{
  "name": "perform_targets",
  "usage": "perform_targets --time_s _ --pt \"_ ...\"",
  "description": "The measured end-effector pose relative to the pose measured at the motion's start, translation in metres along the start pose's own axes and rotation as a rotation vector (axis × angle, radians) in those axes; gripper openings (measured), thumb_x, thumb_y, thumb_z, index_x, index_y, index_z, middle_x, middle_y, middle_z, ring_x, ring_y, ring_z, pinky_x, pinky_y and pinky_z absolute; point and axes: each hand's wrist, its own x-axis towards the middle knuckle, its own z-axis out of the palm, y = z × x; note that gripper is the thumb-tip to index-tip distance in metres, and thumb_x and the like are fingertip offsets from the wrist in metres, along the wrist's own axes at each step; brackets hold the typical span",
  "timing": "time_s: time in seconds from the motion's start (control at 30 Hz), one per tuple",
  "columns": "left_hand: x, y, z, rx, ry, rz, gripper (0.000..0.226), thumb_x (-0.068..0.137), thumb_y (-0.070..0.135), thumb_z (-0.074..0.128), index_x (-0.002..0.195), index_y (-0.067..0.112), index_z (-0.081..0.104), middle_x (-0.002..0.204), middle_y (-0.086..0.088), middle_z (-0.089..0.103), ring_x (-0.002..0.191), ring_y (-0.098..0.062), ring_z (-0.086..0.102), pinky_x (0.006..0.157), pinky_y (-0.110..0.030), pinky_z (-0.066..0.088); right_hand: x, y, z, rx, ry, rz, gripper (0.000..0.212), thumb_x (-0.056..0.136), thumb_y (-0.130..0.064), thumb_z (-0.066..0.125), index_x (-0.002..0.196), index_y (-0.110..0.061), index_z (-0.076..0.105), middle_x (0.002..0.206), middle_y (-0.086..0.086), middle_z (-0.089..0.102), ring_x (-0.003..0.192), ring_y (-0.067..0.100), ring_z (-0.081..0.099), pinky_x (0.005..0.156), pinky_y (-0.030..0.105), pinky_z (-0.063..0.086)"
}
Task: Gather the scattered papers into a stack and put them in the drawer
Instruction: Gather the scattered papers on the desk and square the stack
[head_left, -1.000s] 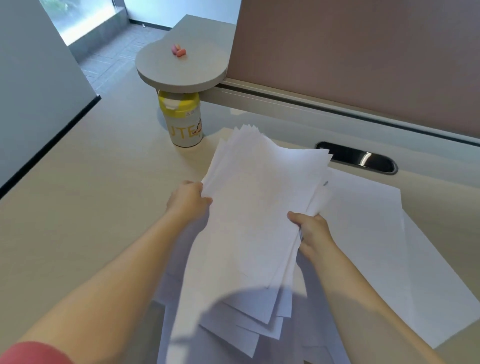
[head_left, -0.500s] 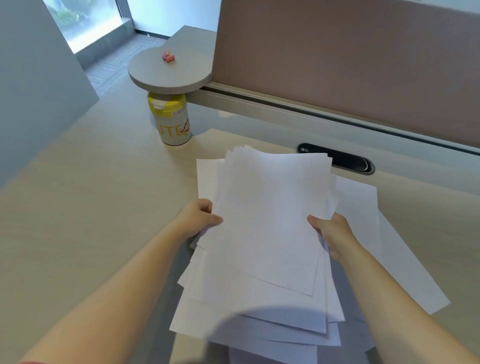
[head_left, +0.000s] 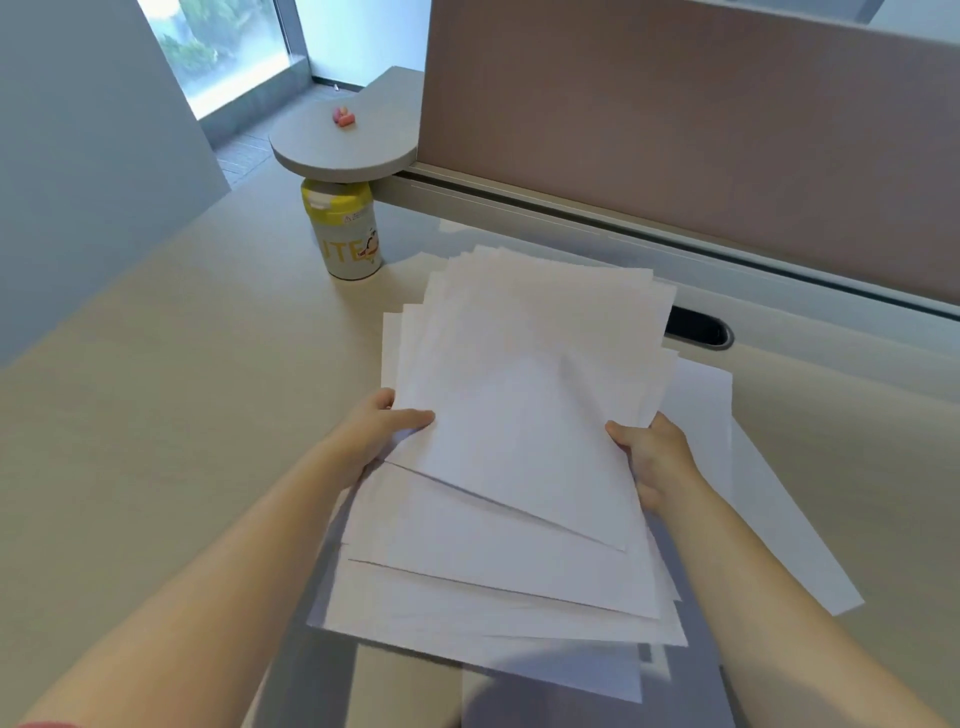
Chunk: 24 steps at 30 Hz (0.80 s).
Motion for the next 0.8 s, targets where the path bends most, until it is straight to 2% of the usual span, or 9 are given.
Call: perform_targets --time_s 0.1,0.17,0.27,0.33,0.5,0.57,0.63,0.73,0.8 --pt "-0.008 0.005 -0.001 -0.015 -0.069 -0.104 0.086 0.057 0.036 0.077 0.126 -0.002 0.044 0.114 -0.018 0.063 0.096 -0.033 0.064 0.078 -0.041 0.053 -0.002 -0.005 -0.007 -0.056 -0.048 0.006 0.041 0.087 0.007 0.048 0.127 -0.001 0.049 0.113 0.016 0.058 0.087 0.029 0.058 0.072 0.036 0.05" --pt "-0.013 0.008 0.006 -0.023 -0.127 -0.137 0.075 0.068 0.03 0.075 0.13 -0.002 0.047 0.108 -0.015 0.066 0.087 -0.028 0.07 0.07 -0.033 0.058 -0.004 -0.003 -0.014 -0.133 -0.067 -0.005 0.04 0.086 0.007 0.049 0.126 0.0 0.05 0.108 0.013 0.058 0.078 0.023 0.057 0.064 0.029 0.048" --pt "-0.018 -0.001 0.023 0.035 -0.067 -0.167 0.074 0.072 0.02 0.073 0.134 -0.003 0.039 0.123 -0.017 0.059 0.111 -0.033 0.061 0.097 -0.046 0.049 -0.008 0.004 -0.03 -0.256 -0.02 -0.027 0.038 0.086 0.005 0.05 0.125 0.002 0.051 0.113 0.016 0.059 0.092 0.031 0.059 0.077 0.034 0.048" --pt "-0.022 -0.01 0.037 0.111 -0.057 -0.179 0.075 0.073 0.019 0.073 0.133 -0.007 0.037 0.115 -0.018 0.06 0.109 -0.032 0.058 0.103 -0.045 0.043 -0.009 0.011 -0.042 -0.287 0.012 -0.026 0.037 0.087 0.005 0.05 0.124 0.004 0.051 0.115 0.015 0.059 0.103 0.033 0.058 0.086 0.034 0.045" --pt "-0.044 -0.03 0.079 0.238 0.073 -0.196 0.051 0.082 0.013 0.065 0.125 -0.008 0.048 0.119 -0.018 0.058 0.115 -0.034 0.055 0.089 -0.035 0.043 -0.015 0.033 -0.065 -0.766 0.051 0.02 0.012 0.085 -0.011 0.05 0.091 -0.005 0.057 0.084 0.013 0.058 0.084 0.03 0.056 0.078 0.035 0.049" --pt "-0.049 -0.034 0.086 0.208 0.095 -0.201 0.044 0.084 0.01 0.062 0.124 -0.007 0.051 0.112 -0.018 0.059 0.105 -0.033 0.057 0.082 -0.034 0.042 -0.02 0.039 -0.069 -0.798 0.049 0.052 0.011 0.084 -0.012 0.049 0.075 -0.006 0.054 0.082 0.015 0.057 0.084 0.031 0.056 0.073 0.033 0.048" --pt "-0.053 -0.038 0.087 0.181 0.11 -0.222 0.041 0.085 0.01 0.06 0.122 -0.007 0.052 0.102 -0.016 0.056 0.095 -0.03 0.053 0.076 -0.031 0.037 -0.026 0.04 -0.07 -0.699 0.01 0.086 0.009 0.084 -0.006 0.051 0.087 -0.005 0.059 0.095 0.018 0.062 0.091 0.029 0.056 0.074 0.034 0.049" --pt "-0.061 -0.043 0.088 0.135 0.134 -0.214 0.041 0.085 0.008 0.061 0.122 -0.008 0.052 0.098 -0.012 0.053 0.092 -0.024 0.048 0.077 -0.029 0.034 -0.034 0.04 -0.074 -0.432 -0.091 0.103 0.035 0.085 0.003 0.053 0.12 0.004 0.053 0.121 0.02 0.059 0.098 0.027 0.055 0.066 0.028 0.048" --pt "-0.064 -0.044 0.087 0.11 0.139 -0.195 0.042 0.084 0.007 0.062 0.122 -0.008 0.053 0.095 -0.011 0.056 0.094 -0.025 0.05 0.08 -0.032 0.037 -0.036 0.041 -0.077 -0.358 -0.113 0.086 0.042 0.084 0.007 0.054 0.126 0.005 0.049 0.128 0.02 0.056 0.109 0.032 0.056 0.083 0.032 0.05"
